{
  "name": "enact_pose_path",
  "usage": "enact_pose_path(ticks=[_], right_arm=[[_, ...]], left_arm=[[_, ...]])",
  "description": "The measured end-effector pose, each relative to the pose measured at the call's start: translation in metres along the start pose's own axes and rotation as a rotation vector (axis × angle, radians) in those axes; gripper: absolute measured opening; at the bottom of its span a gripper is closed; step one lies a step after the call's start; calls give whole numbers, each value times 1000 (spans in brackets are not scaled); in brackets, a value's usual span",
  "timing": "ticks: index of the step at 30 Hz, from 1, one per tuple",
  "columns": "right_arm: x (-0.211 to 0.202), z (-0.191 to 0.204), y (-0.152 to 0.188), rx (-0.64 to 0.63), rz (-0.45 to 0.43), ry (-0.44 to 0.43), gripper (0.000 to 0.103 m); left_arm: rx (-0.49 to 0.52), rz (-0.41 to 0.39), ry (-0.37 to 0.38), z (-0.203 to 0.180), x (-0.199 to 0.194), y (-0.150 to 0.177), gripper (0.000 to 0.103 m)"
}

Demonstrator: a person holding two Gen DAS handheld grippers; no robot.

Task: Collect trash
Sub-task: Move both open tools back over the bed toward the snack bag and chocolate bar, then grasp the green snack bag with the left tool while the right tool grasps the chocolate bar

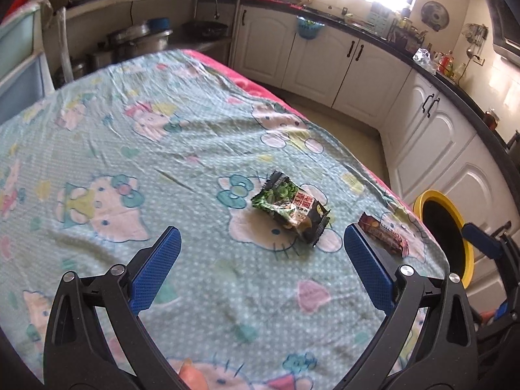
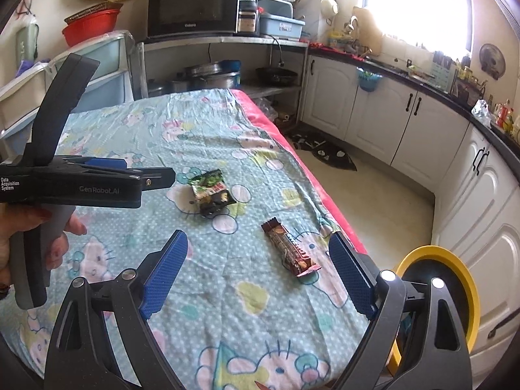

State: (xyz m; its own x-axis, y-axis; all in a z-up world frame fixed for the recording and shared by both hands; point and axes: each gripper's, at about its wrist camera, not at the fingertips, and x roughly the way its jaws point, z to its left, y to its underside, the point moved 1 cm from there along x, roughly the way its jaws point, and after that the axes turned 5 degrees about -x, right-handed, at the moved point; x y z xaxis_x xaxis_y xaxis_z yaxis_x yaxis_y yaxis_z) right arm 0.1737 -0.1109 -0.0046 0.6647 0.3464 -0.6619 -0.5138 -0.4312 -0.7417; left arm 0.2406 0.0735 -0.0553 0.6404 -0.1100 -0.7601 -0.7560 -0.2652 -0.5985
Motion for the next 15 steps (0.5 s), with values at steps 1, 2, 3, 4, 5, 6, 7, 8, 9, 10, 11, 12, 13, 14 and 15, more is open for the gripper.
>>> enact_pose_path(ticks=[1, 2, 3, 4, 5, 6, 7, 8, 9, 10, 11, 12, 13, 14, 15], right_arm=[[3, -2, 0, -1, 7, 2, 86], [8, -4, 0, -2, 15, 3, 86], [14, -7, 0, -2, 25, 3, 86], [18, -10, 1, 1, 33, 3, 86], [22, -13, 2, 4, 41, 4, 86], [27, -17, 3, 7, 52, 6, 86], [31, -19, 4, 7, 60, 7, 86], [36, -22, 6, 4, 69, 5, 85], [41, -25, 7, 2, 80, 6, 85], [45, -27, 8, 1, 90, 6, 85], [51, -29, 10, 1, 101, 0, 84], [55, -31, 12, 5, 111, -9, 84], [60, -34, 13, 12, 122, -20, 82], [63, -34, 14, 18, 130, -29, 79], [66, -36, 15, 22, 140, -38, 78]], left_arm=[[-11, 10, 7, 0, 4, -1, 92], [-30, 25, 24, 0, 10, -2, 92], [-47, 37, 40, 0, 16, -4, 92], [-62, 49, 51, -1, 21, -5, 92], [-76, 61, 60, -1, 26, -6, 92], [-87, 69, 67, -1, 29, -7, 92], [-107, 82, 84, -2, 34, -8, 92], [-122, 90, 94, -2, 39, -9, 89], [-138, 101, 102, -3, 43, -10, 85], [-152, 112, 109, -3, 47, -10, 83], [-162, 120, 114, -4, 51, -11, 80], [-174, 128, 119, -5, 54, -11, 76], [-183, 133, 123, -5, 57, -12, 74], [-197, 143, 127, -6, 60, -13, 71], [-211, 149, 132, -7, 63, -13, 69]])
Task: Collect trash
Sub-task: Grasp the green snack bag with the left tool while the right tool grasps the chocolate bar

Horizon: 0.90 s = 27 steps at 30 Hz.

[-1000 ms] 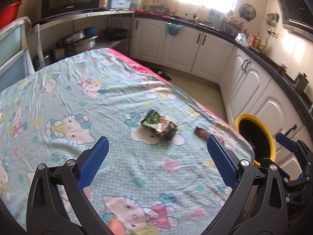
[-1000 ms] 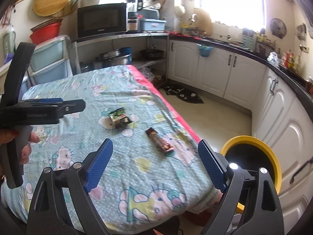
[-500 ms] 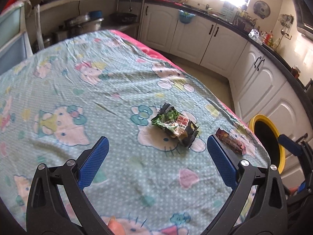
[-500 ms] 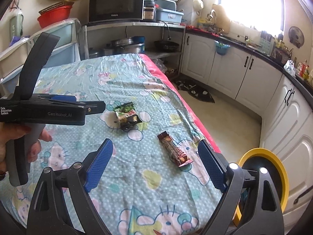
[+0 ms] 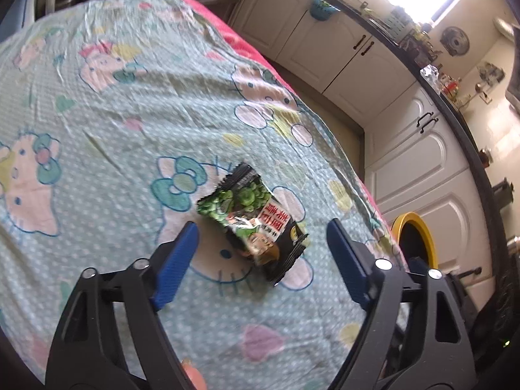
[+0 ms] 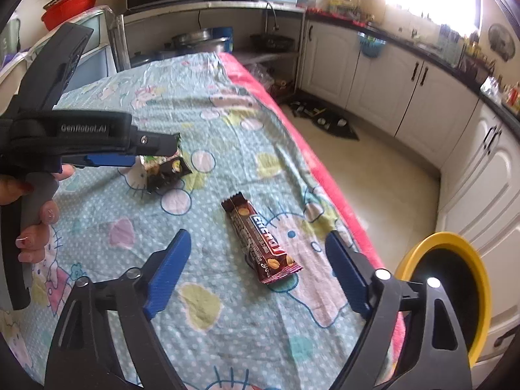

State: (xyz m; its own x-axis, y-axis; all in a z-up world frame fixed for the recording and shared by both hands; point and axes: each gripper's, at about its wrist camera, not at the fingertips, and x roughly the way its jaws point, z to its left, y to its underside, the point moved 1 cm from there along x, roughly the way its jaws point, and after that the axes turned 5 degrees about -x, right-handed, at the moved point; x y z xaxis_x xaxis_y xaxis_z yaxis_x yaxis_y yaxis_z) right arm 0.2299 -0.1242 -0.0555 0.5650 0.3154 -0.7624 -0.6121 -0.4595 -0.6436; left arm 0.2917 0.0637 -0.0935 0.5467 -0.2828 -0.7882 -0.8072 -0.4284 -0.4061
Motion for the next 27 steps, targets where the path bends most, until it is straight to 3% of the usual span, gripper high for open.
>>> enact_pose_path(ticks=[7, 19, 27], right_arm=[[23, -2, -1, -18, 59, -38, 60], [31, -3, 1, -24, 77, -51, 34], [22, -7, 8, 0, 63, -55, 30]], left_arm=[[-39, 8, -48, -3, 13, -1, 66], [-4, 3, -124, -1, 14, -2, 43], [6, 1, -118, 3, 9, 0, 35]])
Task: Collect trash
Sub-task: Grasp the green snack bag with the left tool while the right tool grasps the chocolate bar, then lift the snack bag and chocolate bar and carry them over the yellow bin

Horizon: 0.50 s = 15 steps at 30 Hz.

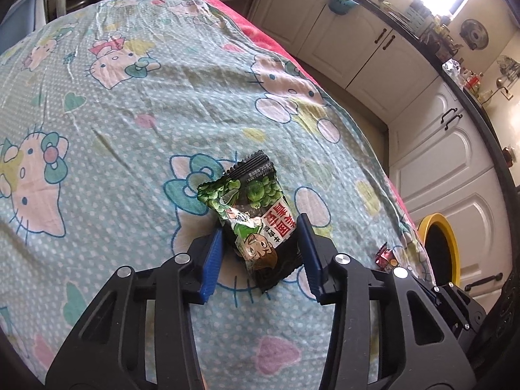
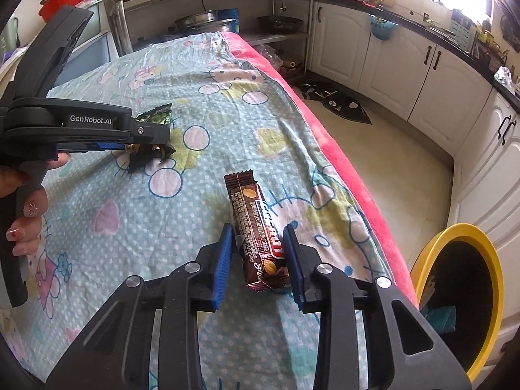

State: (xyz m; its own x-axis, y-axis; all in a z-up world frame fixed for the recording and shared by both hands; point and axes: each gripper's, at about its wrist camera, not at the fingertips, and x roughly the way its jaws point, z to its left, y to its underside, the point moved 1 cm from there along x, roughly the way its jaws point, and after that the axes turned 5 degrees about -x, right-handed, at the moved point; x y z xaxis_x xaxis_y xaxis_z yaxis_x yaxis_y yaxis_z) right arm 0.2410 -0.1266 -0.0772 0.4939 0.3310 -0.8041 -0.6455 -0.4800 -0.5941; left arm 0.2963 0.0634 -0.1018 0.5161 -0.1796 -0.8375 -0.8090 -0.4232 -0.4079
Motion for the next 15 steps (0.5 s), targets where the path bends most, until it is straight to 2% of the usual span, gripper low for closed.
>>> enact_pose_path(ticks=[7, 15], right_arm=[[-10, -1, 7, 17, -12, -11, 28], [-22, 11, 11, 8, -30, -30, 28]], left_arm=[[11, -1, 32, 2, -10, 6, 33], [82, -18, 53, -5, -29, 22, 33]])
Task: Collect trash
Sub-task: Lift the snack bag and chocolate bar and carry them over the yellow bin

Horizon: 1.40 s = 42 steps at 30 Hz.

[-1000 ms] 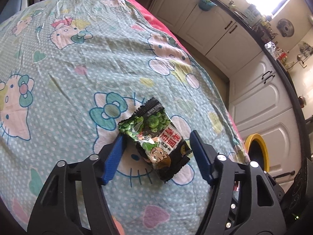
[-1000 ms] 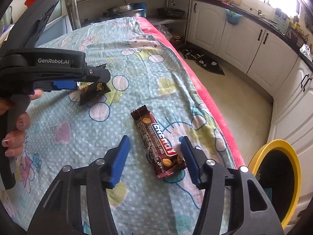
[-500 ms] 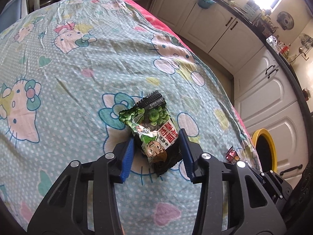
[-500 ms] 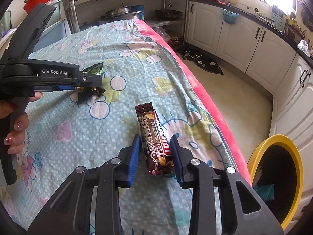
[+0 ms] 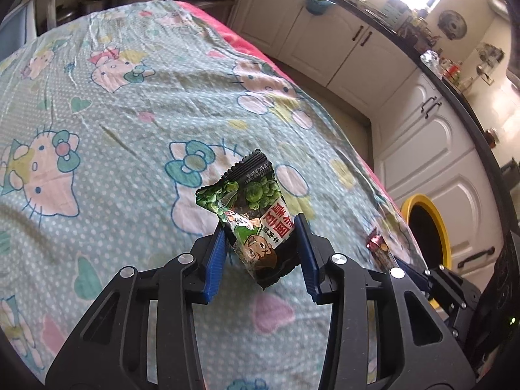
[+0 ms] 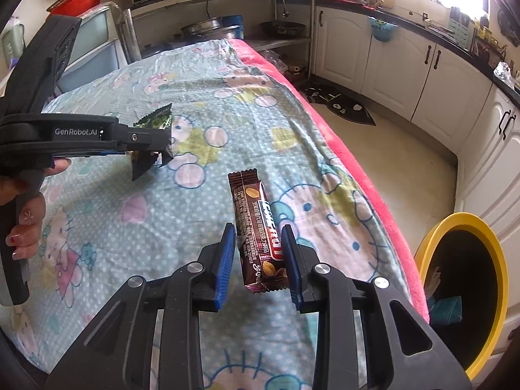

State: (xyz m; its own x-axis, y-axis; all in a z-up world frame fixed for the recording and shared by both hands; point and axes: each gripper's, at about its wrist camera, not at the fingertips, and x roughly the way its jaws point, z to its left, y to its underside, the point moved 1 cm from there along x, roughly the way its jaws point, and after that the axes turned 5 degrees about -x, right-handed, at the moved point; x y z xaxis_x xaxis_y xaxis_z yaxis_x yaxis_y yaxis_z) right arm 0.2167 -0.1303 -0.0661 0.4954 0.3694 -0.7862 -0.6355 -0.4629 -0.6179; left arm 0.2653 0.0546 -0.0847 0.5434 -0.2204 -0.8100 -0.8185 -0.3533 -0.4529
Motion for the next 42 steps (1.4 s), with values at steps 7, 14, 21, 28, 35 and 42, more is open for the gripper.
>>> enact_pose_path(ticks=[7, 14, 21, 28, 35, 42], right_arm=[[-12, 13, 2, -16, -18, -14, 28], [-28, 22, 6, -15, -43, -19, 28], [-51, 22, 11, 8, -83, -12, 28], [-78, 10, 20, 45, -121, 13, 28], [-101, -4, 29, 81, -150, 43, 28], [-122, -22, 40, 133, -172, 80, 28]], left_arm=[[48, -28, 11, -6, -22, 11, 33], [87, -55, 26, -14, -41, 22, 33], [134, -70, 49, -27, -56, 35, 33], [175, -78, 76, -45, -64, 46, 33], [220, -84, 111, -68, -69, 53, 33], [263, -92, 141, -93, -73, 55, 33]])
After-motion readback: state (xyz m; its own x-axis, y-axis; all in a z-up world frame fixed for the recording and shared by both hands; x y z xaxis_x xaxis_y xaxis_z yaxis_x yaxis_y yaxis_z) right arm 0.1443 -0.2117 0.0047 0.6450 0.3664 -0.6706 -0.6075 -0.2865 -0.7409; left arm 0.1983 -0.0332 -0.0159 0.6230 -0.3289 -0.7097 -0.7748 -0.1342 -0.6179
